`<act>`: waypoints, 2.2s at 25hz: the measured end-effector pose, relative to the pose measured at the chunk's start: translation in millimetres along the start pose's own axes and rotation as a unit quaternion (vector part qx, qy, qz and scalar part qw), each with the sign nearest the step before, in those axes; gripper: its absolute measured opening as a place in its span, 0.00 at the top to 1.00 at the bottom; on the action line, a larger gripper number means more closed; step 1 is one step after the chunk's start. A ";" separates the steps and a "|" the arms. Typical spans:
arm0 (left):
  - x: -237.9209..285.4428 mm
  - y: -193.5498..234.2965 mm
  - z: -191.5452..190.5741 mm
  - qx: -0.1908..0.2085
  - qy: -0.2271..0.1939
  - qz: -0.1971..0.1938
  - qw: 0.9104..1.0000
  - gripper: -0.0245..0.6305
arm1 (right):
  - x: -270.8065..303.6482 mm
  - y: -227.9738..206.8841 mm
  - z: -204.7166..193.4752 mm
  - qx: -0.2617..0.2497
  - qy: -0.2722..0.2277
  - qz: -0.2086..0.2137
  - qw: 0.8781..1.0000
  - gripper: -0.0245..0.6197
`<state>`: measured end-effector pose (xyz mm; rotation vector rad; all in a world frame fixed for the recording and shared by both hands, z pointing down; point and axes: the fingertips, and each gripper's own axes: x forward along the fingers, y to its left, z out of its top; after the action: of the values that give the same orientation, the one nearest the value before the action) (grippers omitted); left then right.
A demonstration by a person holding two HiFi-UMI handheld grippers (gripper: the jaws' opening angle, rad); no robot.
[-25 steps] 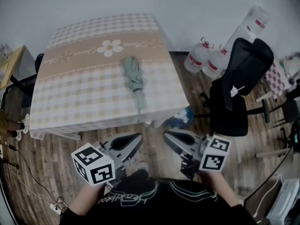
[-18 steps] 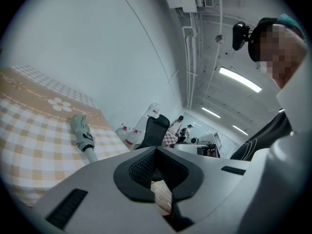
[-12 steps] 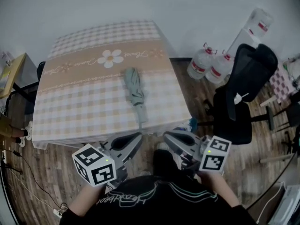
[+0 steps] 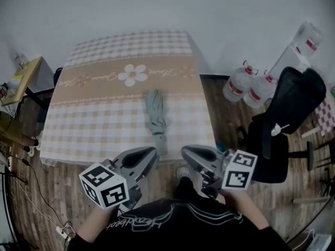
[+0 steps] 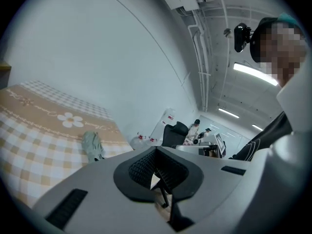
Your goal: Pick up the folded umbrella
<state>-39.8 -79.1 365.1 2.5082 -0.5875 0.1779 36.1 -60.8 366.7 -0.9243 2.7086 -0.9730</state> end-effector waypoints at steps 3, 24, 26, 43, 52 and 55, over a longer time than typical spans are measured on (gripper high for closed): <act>18.2 16.0 10.0 -0.019 -0.004 0.026 0.999 0.97 | 3.1 -22.3 17.0 0.002 0.011 0.010 1.000 0.94; 115.5 99.9 36.6 -0.043 0.007 0.171 0.984 0.93 | 14.9 -143.0 80.1 0.033 0.053 0.079 0.995 0.94; 121.9 107.3 34.0 -0.048 0.014 0.179 0.983 0.87 | 15.6 -151.3 81.9 0.037 0.058 0.081 0.994 0.94; 166.1 212.5 -21.5 -0.070 0.118 0.306 0.942 0.53 | 22.2 -225.0 81.7 0.071 0.082 0.077 0.991 0.94; 171.5 252.8 -63.7 -0.086 0.174 0.351 0.916 0.46 | 28.4 -239.8 76.7 0.086 0.102 0.079 0.988 0.94; 171.9 260.4 -73.4 -0.092 0.185 0.360 0.910 0.45 | 30.5 -245.0 78.3 0.084 0.104 0.079 0.988 0.94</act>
<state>-2.0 -298.8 595.3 1.8956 -1.2660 0.8073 159.5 -269.6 457.5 -0.5981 2.7569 -1.3062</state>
